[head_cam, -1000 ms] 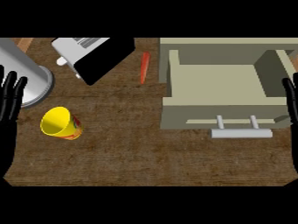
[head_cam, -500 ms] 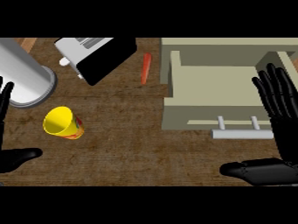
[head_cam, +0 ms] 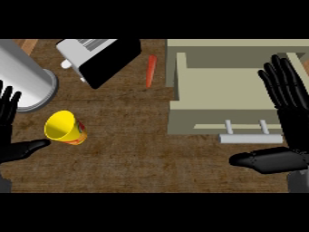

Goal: Pick up the cup, place it into the drawer and close the drawer

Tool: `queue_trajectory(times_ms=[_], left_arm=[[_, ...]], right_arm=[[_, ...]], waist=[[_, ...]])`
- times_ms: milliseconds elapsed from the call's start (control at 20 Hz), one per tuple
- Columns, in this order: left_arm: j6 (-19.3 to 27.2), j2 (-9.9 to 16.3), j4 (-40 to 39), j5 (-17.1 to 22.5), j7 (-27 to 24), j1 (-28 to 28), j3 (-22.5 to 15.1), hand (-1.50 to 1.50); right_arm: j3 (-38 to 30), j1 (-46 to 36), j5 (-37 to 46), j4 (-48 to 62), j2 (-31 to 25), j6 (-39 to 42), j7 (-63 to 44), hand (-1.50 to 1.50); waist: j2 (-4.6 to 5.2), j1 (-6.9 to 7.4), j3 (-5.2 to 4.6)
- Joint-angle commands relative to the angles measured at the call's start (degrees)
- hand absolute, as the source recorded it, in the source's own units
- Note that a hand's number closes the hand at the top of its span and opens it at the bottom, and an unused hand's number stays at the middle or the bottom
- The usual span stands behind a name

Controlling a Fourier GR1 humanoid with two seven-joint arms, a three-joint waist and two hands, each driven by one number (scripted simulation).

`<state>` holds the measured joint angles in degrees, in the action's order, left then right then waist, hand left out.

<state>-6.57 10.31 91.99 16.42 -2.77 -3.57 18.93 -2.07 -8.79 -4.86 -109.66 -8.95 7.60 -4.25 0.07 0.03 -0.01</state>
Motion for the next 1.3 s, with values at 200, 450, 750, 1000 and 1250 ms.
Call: queue_trajectory(times_ms=[200,450,750,1000,1250], left_arm=[[-2.65,2.65,-17.42,-1.82,-8.46,-2.41,2.73,-1.5],[-2.46,1.1,-28.42,-5.86,-19.78,-1.77,2.48,-1.5],[-5.54,3.93,-46.51,-7.39,-30.57,-6.14,3.35,-1.5],[-5.26,6.07,-56.52,-8.4,-36.78,-9.49,3.55,-1.5],[-3.65,7.16,-71.02,-10.85,-44.02,-17.87,4.0,-1.5]], right_arm=[[-0.21,1.21,-0.06,-2.05,0.33,1.26,0.77,-1.5],[-0.15,-6.07,2.1,4.99,1.01,-0.65,0.41,-1.5],[-2.39,-6.02,-0.17,1.9,-0.53,0.54,-2.69,-1.5],[-2.87,-5.93,0.35,1.4,-0.41,0.45,-1.82,-1.5],[-3.11,-10.23,-0.11,6.65,-0.18,0.58,-1.45,-1.5]], waist=[[-0.04,-0.26,0.0],[0.04,-0.01,-0.02],[0.02,-0.23,-0.03],[-0.01,-0.18,-0.02],[0.26,-0.6,-0.1]])
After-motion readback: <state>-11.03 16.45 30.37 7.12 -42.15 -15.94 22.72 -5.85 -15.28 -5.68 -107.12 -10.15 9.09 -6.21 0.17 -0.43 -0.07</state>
